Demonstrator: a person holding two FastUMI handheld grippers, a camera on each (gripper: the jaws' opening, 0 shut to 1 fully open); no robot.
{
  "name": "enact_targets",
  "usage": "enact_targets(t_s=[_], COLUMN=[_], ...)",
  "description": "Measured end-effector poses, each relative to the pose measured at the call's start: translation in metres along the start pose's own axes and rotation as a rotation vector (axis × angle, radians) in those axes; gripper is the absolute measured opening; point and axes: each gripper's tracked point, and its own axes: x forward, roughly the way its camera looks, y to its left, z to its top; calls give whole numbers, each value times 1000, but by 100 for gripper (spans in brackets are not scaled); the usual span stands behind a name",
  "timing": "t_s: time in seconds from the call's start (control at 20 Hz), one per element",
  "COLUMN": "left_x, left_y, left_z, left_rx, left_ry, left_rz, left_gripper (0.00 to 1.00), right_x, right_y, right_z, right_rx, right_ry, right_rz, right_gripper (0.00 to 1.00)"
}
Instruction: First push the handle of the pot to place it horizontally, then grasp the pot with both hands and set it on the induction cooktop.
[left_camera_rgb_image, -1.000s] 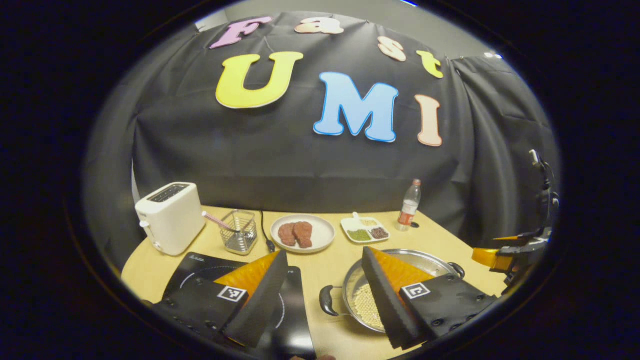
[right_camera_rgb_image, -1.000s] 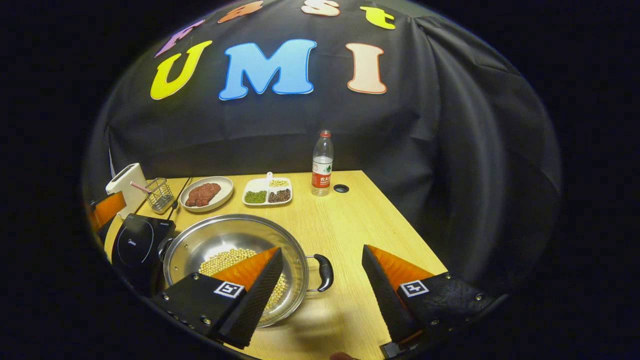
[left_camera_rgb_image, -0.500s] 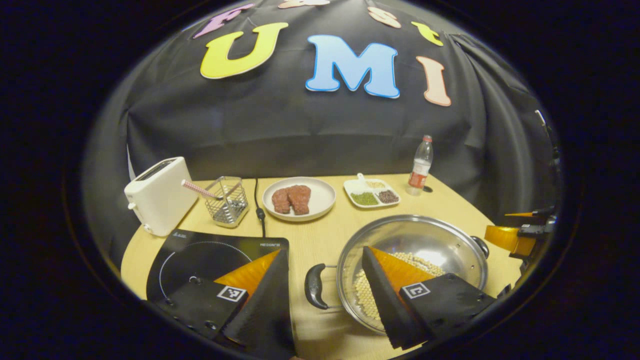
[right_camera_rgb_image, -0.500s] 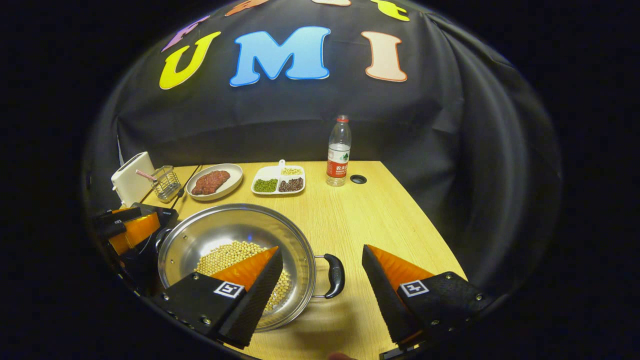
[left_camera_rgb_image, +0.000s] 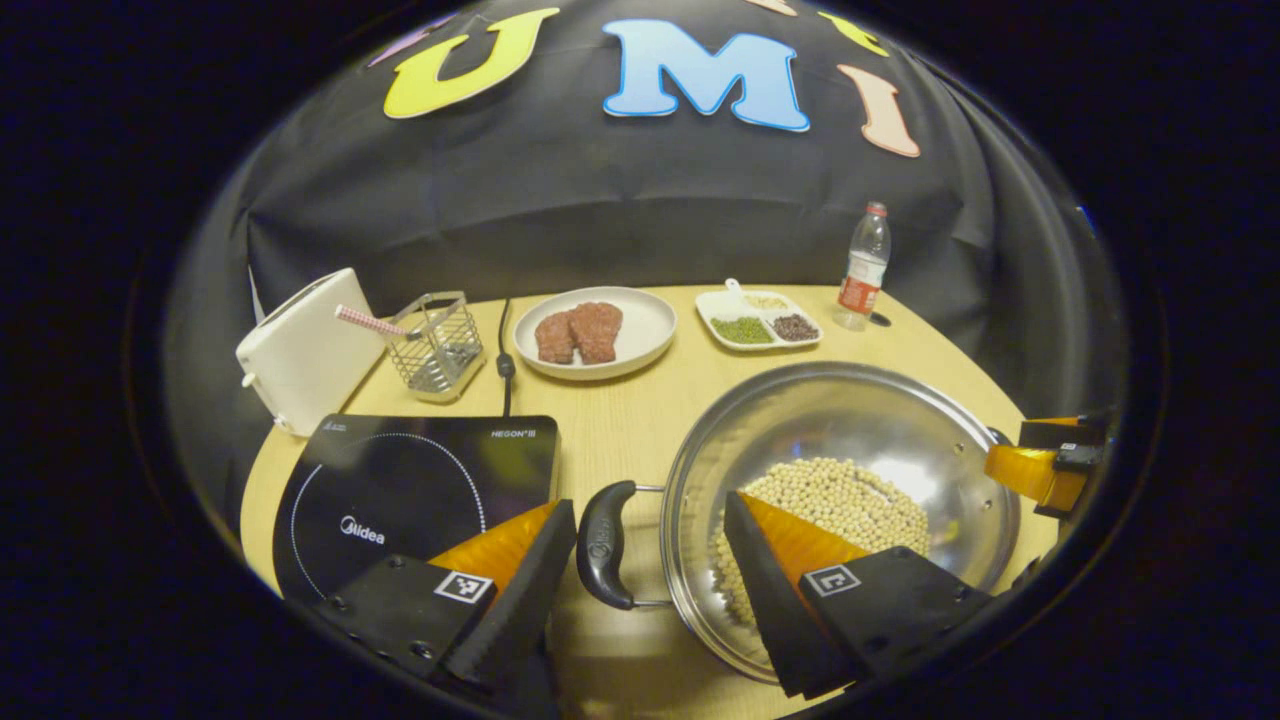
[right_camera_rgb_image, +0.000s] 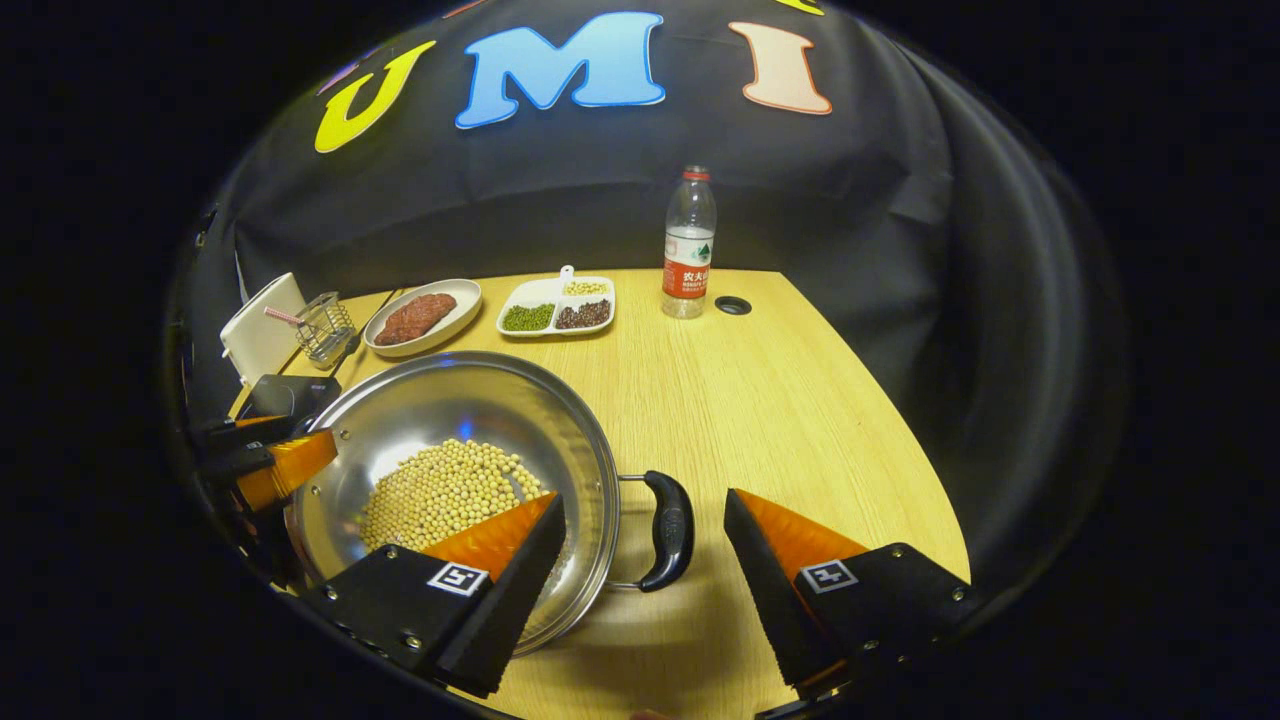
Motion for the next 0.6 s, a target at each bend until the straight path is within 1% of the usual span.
enact_targets(t_s=[0.05, 0.1, 0.15, 0.2, 0.25, 0.3, 0.35, 0.4, 0.45, 0.5, 0.55, 0.6], left_x=[2, 4, 6, 10, 13, 15, 16, 19, 17, 19, 18, 19], left_y=[0, 0, -1, 0, 1, 0, 1, 3, 4, 8, 8, 8], left_z=[-5, -9, -13, -16, -18, -20, -21, -20, -20, -20, -20, -19], left_rx=[-3, -5, -5, -3, -2, -2, 2, 6, 7, 9, 3, 3], left_ry=[14, 26, 38, 46, 54, 63, 64, 62, 63, 63, 61, 62], left_rz=[3, 5, 8, 13, 14, 14, 21, 26, 31, 42, 38, 37], left_gripper=[98, 98, 92, 98, 100, 96, 96, 90, 89, 86, 86, 81], right_x=[2, 3, 6, 8, 9, 11, 14, 16, 17, 19, 20, 22], right_y=[0, 1, 1, 2, 3, 4, 5, 6, 6, 6, 6, 4], right_z=[-2, -4, -4, -6, -7, -7, -10, -12, -13, -12, -13, -14], right_rx=[3, 5, 5, 4, 4, 5, 6, 9, 15, 24, 34, 40], right_ry=[9, 15, 22, 26, 31, 37, 45, 55, 60, 63, 68, 74], right_rz=[7, 13, 17, 23, 26, 33, 34, 41, 40, 43, 44, 40], right_gripper=[96, 98, 98, 98, 98, 98, 98, 94, 93, 80, 74, 75])
